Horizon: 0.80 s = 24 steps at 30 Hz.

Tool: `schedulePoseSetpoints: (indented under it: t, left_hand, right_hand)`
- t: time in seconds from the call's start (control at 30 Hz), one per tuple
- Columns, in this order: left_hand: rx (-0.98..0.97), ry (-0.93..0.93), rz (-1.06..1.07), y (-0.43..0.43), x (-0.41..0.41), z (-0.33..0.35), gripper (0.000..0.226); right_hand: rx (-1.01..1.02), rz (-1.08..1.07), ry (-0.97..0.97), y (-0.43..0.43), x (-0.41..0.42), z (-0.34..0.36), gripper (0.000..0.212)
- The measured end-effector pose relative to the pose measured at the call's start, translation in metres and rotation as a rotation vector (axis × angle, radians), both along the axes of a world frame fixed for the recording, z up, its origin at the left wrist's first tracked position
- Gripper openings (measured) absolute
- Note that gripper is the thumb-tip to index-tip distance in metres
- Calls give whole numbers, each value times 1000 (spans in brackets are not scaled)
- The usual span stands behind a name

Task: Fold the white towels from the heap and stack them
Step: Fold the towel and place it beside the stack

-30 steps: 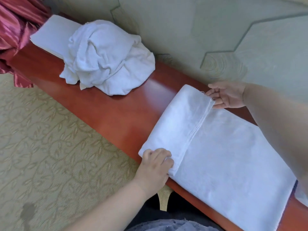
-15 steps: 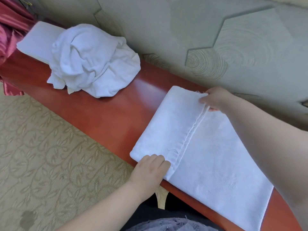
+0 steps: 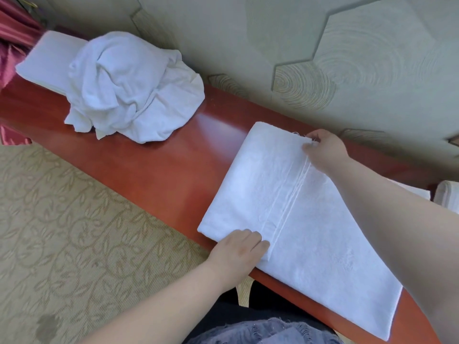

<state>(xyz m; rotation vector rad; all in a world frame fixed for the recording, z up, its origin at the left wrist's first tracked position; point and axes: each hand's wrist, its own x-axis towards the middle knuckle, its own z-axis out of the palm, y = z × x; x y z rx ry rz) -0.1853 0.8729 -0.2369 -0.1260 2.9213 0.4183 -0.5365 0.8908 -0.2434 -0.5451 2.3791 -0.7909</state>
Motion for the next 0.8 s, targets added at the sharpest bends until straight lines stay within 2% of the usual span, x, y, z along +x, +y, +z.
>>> schedulePoseSetpoints:
  t: [0.03,0.1,0.13,0.2,0.3,0.4,0.57,0.67,0.8]
  left_hand:
    - [-28,-19,59,-1,2,-1,59]
    - [-130,-180,220,-10,6,5,94]
    - [-164,-229,275,-16,11,6,101]
    - [-216,-294,297,-29,17,4,93]
    - [-240,-307,196,-36,24,-3,79]
    - [-234,-356,122,-30,24,-4,74]
    - [-236,-379,124,-32,16,6,80]
    - [-196,-306,106,-39,29,4,79]
    - [-142,-311,55,-45,35,-1,83]
  right_hand:
    - [15,16,7,0,3,1,43]
    - [59,57,15,1,10,3,57]
    - [62,56,12,2,11,4,58]
    - [25,22,-6,4,14,4,55]
    - [21,61,37,7,18,5,55]
    - [55,58,88,10,22,6,55]
    - [26,-9,143,0,34,12,56]
    - [4,-120,102,5,40,10,55]
    - [14,-150,82,14,46,3,54]
